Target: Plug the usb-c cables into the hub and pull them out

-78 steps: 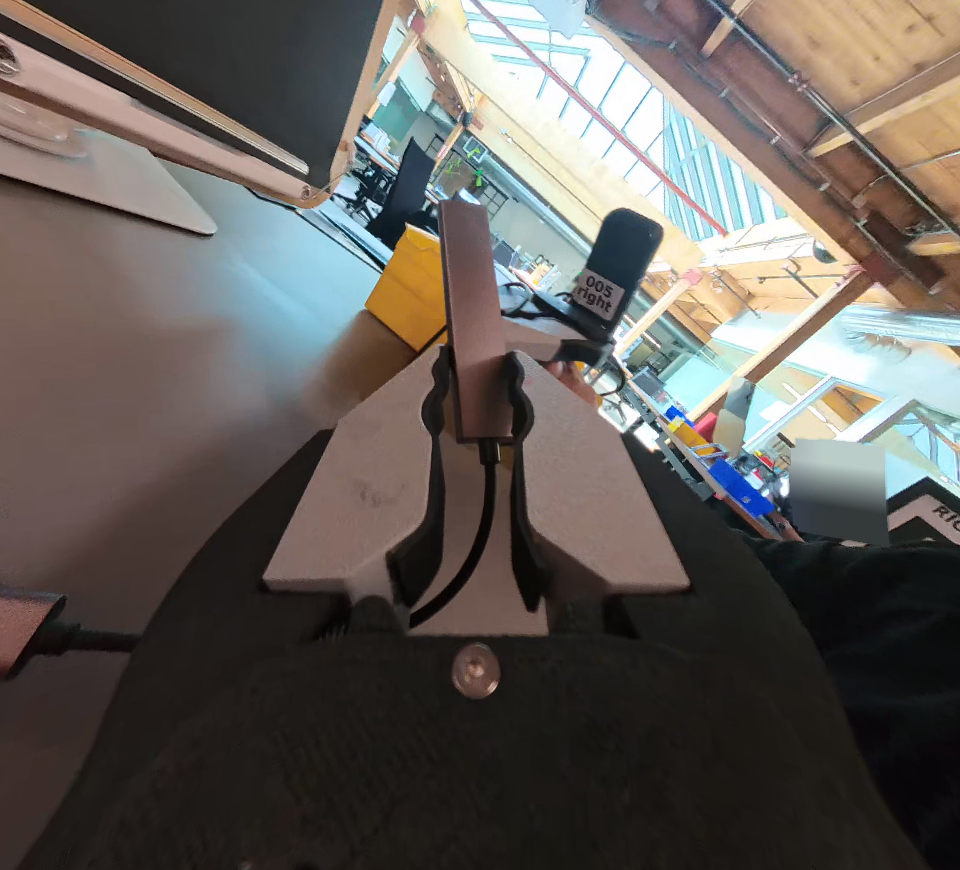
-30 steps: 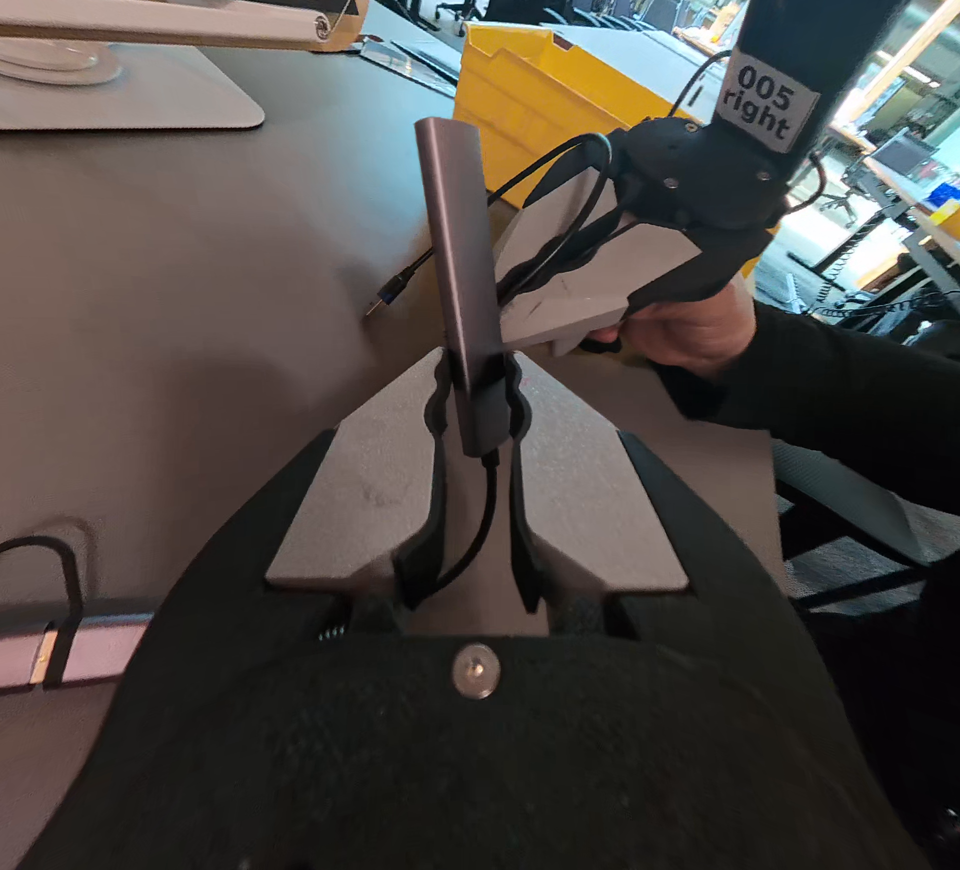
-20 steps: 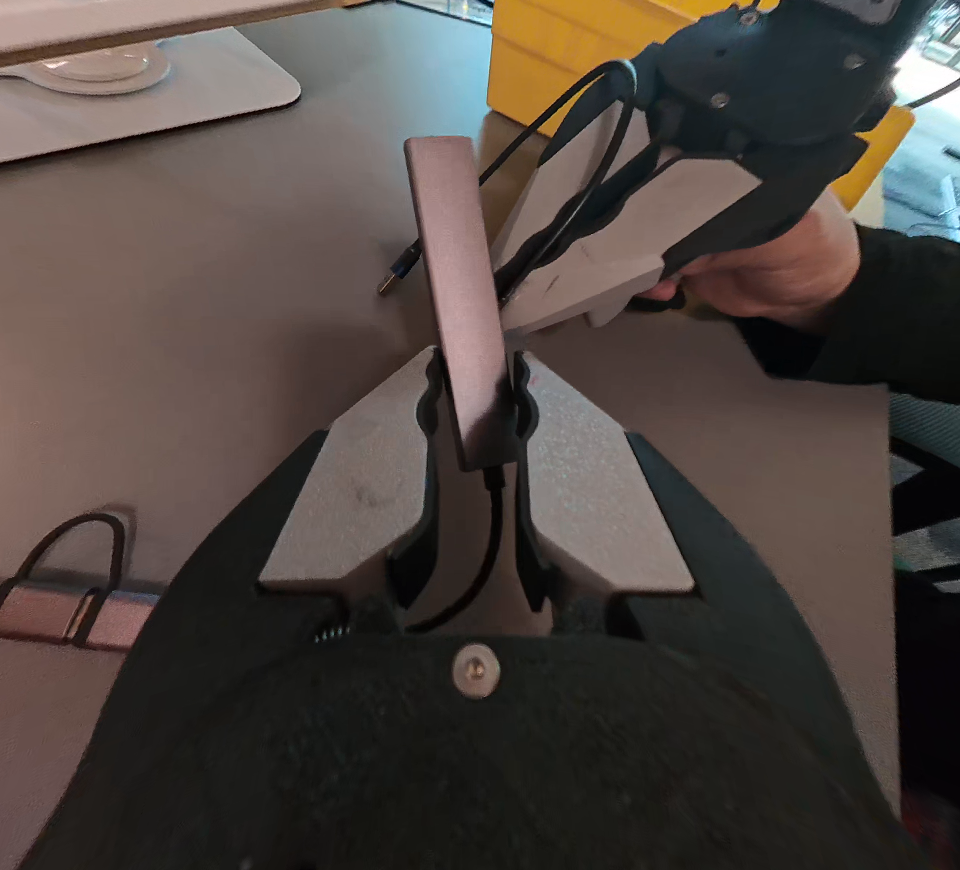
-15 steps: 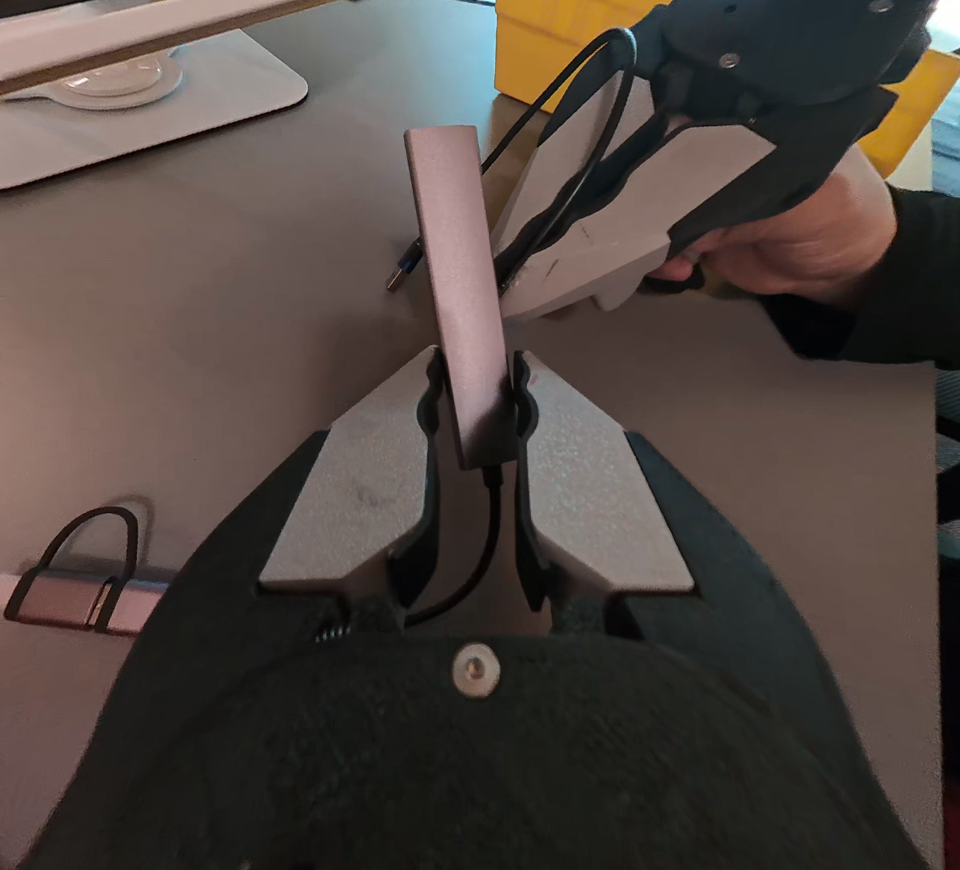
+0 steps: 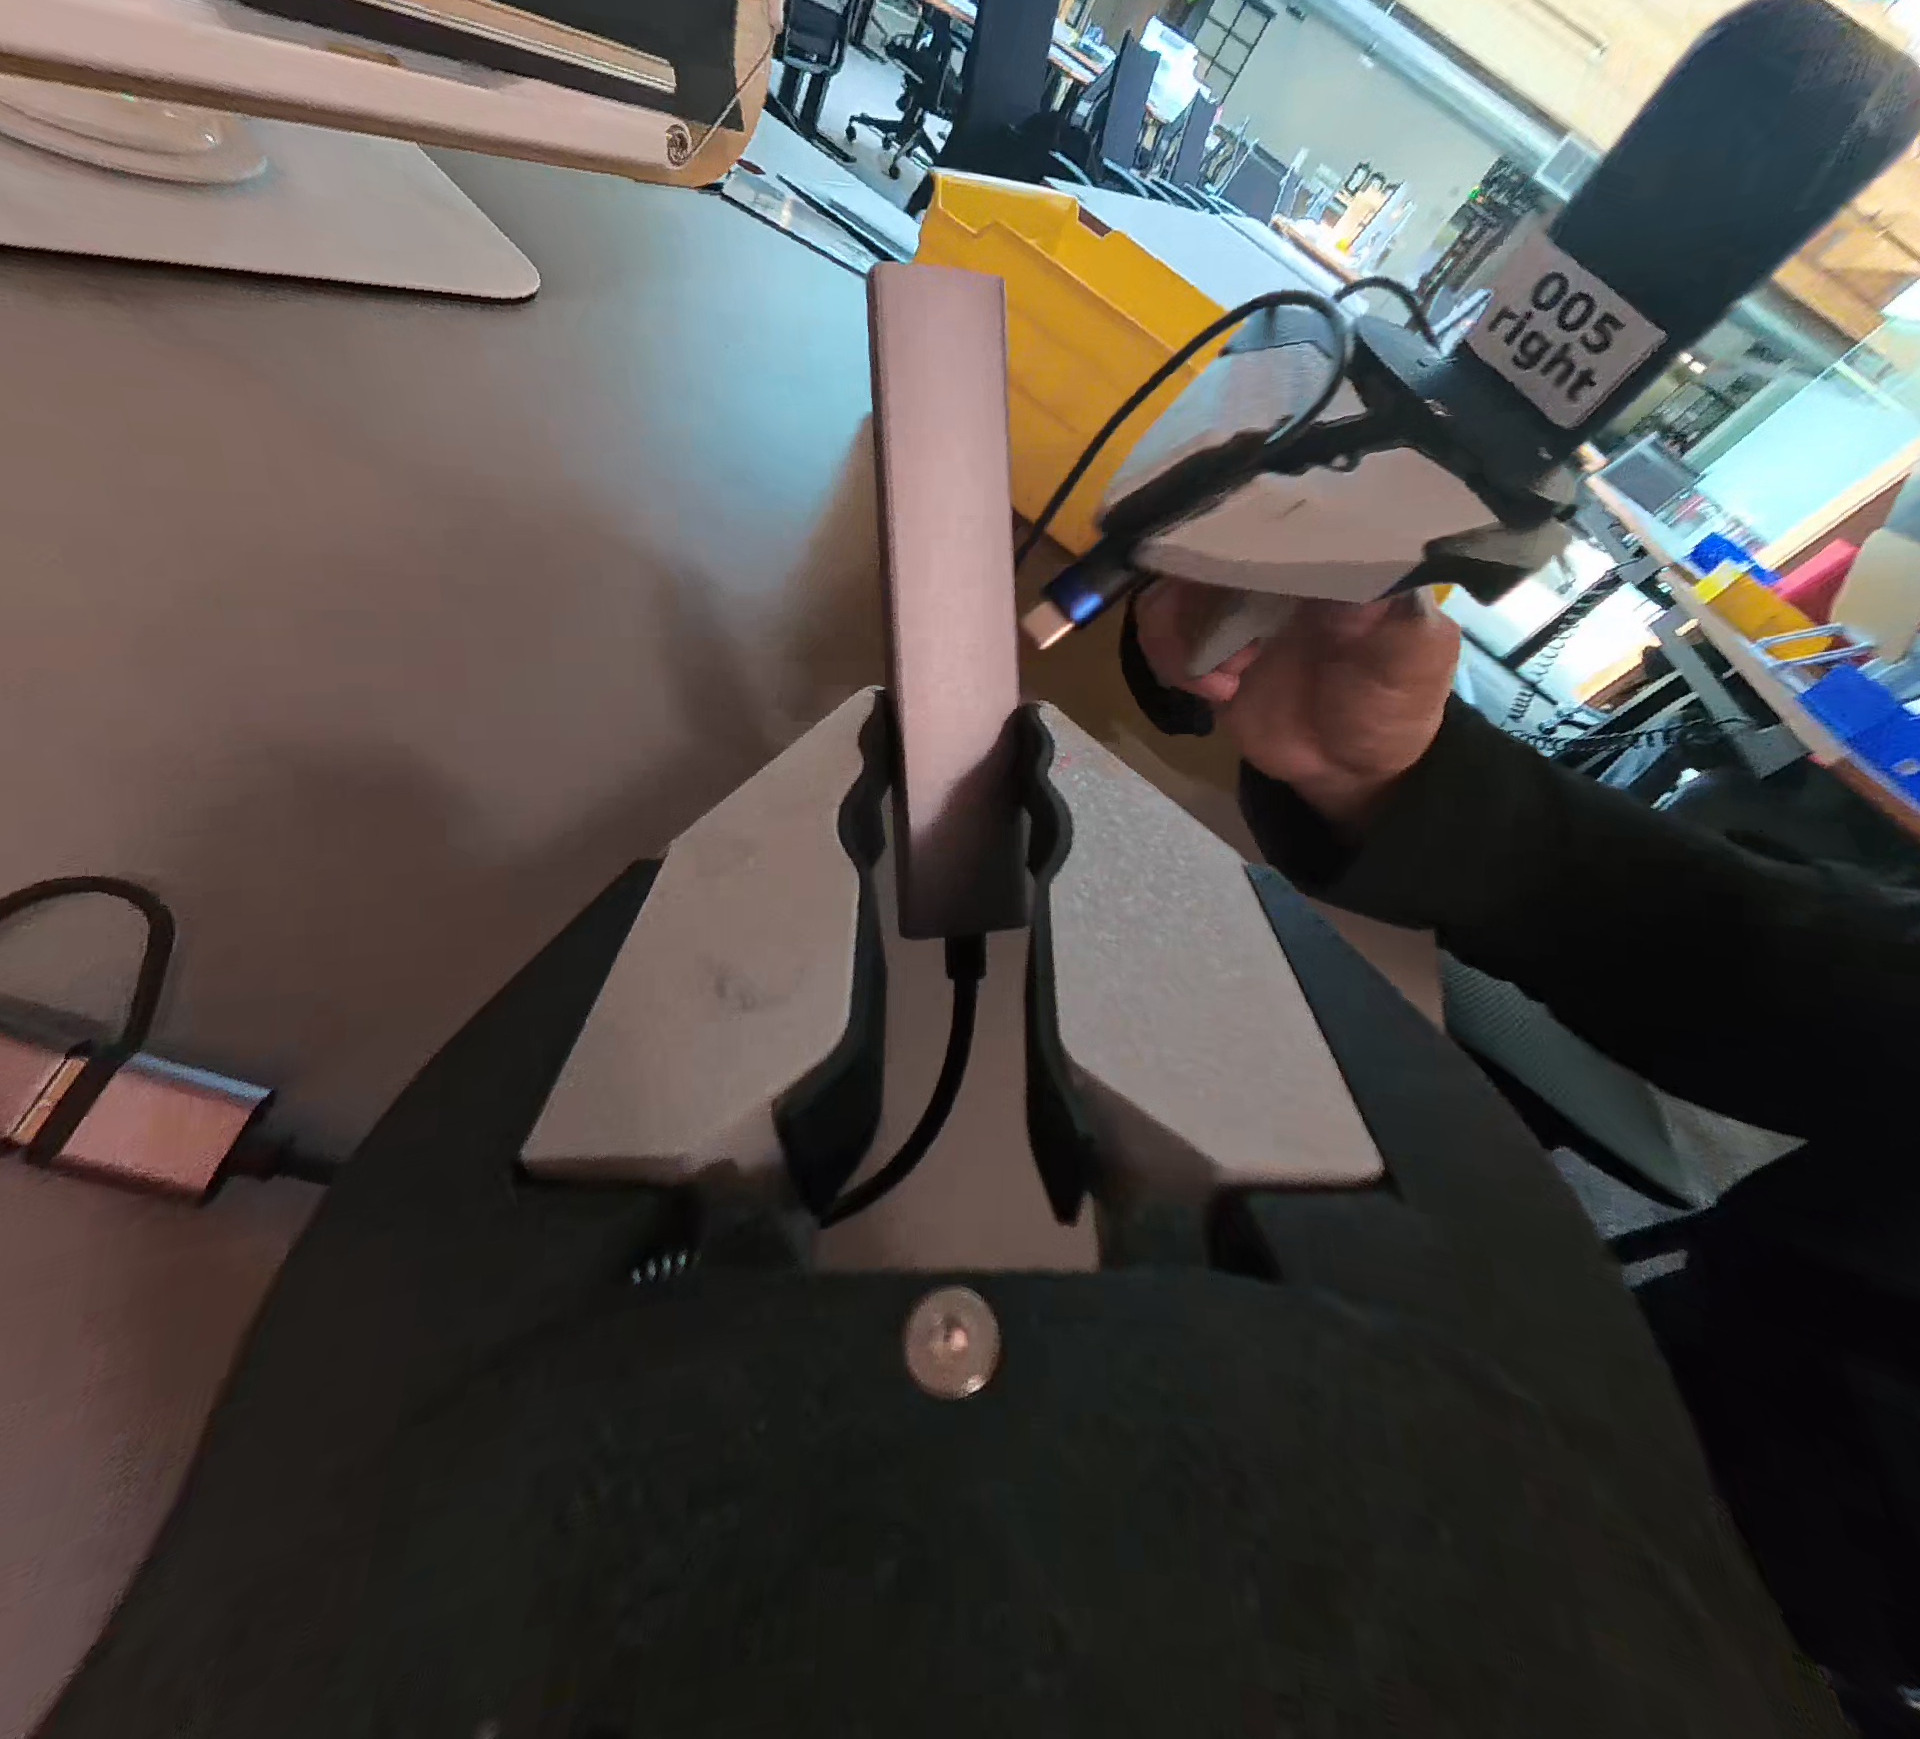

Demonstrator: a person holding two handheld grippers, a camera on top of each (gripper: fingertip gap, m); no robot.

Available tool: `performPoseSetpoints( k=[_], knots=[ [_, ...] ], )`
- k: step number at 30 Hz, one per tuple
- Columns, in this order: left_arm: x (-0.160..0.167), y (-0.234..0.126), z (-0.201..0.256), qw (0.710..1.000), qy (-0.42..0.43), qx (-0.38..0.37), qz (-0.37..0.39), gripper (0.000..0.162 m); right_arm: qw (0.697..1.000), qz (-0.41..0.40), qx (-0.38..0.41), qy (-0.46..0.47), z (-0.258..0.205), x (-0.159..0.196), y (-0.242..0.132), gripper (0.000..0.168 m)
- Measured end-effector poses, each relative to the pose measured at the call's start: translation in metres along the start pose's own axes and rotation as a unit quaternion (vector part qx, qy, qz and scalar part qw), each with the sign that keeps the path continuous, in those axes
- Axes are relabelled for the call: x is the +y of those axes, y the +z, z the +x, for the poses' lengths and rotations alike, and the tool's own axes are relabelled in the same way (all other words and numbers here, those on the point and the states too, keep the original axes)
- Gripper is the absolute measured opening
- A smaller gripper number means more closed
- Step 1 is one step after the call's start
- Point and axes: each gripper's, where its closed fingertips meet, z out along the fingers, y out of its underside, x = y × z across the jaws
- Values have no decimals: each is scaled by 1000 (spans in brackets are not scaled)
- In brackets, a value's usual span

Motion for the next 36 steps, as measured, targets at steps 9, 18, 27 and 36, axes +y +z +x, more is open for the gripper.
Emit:
performPoseSetpoints(
  k=[9, 18, 27, 36],
  knots=[
    [-3, 1, 11, 995, -68, 66, 16, 22, 991, 13, 42, -130, -13, -12, 0, 1],
    [-6, -1, 15, 996, -56, 69, 23, 22, 979, 11, 68, -194, -20, -10, 4, 1],
    [-12, -4, 21, 992, -75, 95, 41, 22, 969, 28, 92, -228, -22, -16, 2, 2],
    [-15, -5, 22, 991, -75, 99, 49, 22, 943, 26, 142, -301, -23, -17, 2, 2]
  ],
)
